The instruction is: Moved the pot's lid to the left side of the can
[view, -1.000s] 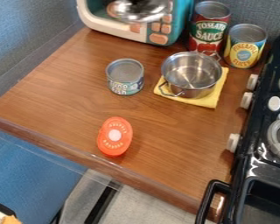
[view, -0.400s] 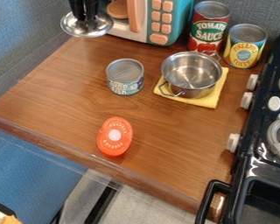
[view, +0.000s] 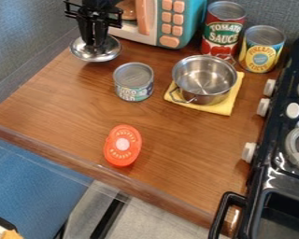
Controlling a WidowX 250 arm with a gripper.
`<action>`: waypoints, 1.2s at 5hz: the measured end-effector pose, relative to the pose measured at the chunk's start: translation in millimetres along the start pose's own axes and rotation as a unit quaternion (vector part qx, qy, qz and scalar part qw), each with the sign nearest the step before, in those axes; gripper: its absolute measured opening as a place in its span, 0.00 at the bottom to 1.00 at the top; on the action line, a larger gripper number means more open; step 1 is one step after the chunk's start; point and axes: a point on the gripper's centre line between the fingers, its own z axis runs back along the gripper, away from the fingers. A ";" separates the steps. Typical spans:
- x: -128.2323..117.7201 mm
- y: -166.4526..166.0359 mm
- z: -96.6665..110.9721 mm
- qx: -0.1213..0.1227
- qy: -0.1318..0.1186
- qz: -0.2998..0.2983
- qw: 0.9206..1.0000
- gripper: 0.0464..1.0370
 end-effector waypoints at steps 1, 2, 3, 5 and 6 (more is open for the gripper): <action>1.4 -0.3 -13.0 0.001 0.011 -0.007 1.000 0.25; 1.4 0.9 -17.2 -0.001 0.014 -0.012 1.000 0.30; 1.9 3.5 -17.4 0.001 0.011 -0.024 1.000 0.60; -3.2 1.9 23.4 -0.002 -0.038 -0.071 0.997 0.97; -5.3 1.4 29.4 -0.004 -0.037 -0.089 0.995 0.97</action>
